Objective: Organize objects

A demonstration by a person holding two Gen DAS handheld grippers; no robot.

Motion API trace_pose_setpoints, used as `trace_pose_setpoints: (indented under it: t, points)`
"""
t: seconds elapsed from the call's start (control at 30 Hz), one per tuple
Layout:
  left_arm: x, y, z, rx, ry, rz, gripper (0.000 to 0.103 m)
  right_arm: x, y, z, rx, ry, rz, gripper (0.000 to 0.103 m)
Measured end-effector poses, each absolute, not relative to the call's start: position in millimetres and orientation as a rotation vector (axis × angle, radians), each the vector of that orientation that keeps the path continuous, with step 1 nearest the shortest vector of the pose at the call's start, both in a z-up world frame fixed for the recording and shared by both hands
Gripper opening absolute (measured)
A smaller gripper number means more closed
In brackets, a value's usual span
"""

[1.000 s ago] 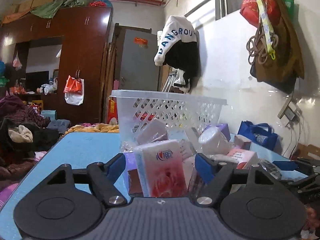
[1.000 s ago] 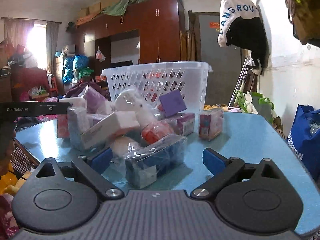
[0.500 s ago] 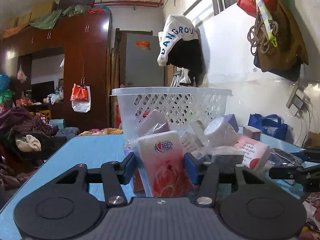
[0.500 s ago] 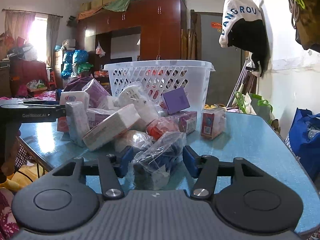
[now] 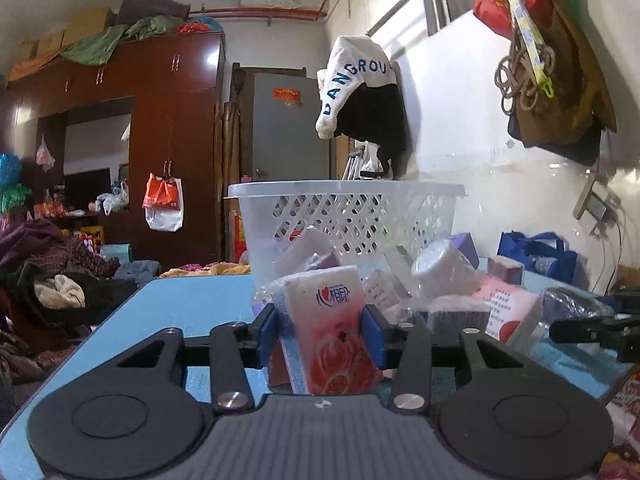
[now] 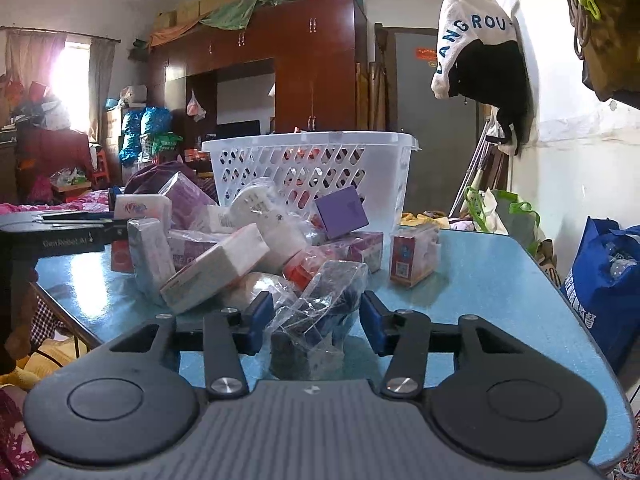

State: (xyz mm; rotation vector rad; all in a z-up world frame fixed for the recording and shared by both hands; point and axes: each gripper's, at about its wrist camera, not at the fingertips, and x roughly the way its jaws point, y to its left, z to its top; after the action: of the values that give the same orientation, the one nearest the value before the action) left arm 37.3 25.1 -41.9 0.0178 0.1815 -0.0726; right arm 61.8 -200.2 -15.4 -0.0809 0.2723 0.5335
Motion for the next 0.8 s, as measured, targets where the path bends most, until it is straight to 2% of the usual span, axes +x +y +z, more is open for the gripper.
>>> trace_pose_setpoints:
  t: [0.03, 0.13, 0.17, 0.3, 0.33, 0.37, 0.47, 0.8]
  points:
    - [37.0, 23.8, -42.5, 0.025, 0.176, -0.067, 0.053, 62.1, -200.3, -15.7, -0.08, 0.273, 0.534, 0.051]
    - [41.7, 22.5, -42.4, 0.023, 0.193, -0.079, 0.07, 63.0, -200.6, -15.9, -0.077, 0.275, 0.536, 0.052]
    - [43.8, 21.9, -42.6, 0.021, 0.196, -0.077, 0.07, 63.4, -200.6, -15.9, -0.076, 0.276, 0.536, 0.052]
    - [49.3, 17.1, -44.3, 0.037, 0.2, -0.051, 0.07, 64.1, -200.6, -17.1, -0.077, 0.278, 0.537, 0.052]
    - [49.1, 16.6, -44.8, 0.045, 0.2, -0.047, 0.069, 64.2, -200.5, -16.9, -0.078, 0.278, 0.537, 0.052]
    - [48.7, 15.7, -45.3, 0.053, 0.2, -0.039, 0.06, 64.0, -200.8, -17.0, -0.078, 0.278, 0.537, 0.052]
    - [45.7, 19.2, -44.7, 0.033, 0.193, -0.048, 0.057, 63.0, -201.5, -16.5, -0.081, 0.274, 0.532, 0.051]
    - [32.3, 40.2, -23.4, -0.024, 0.12, -0.06, 0.056, 62.1, -209.4, 0.5, -0.064, 0.229, 0.503, 0.05]
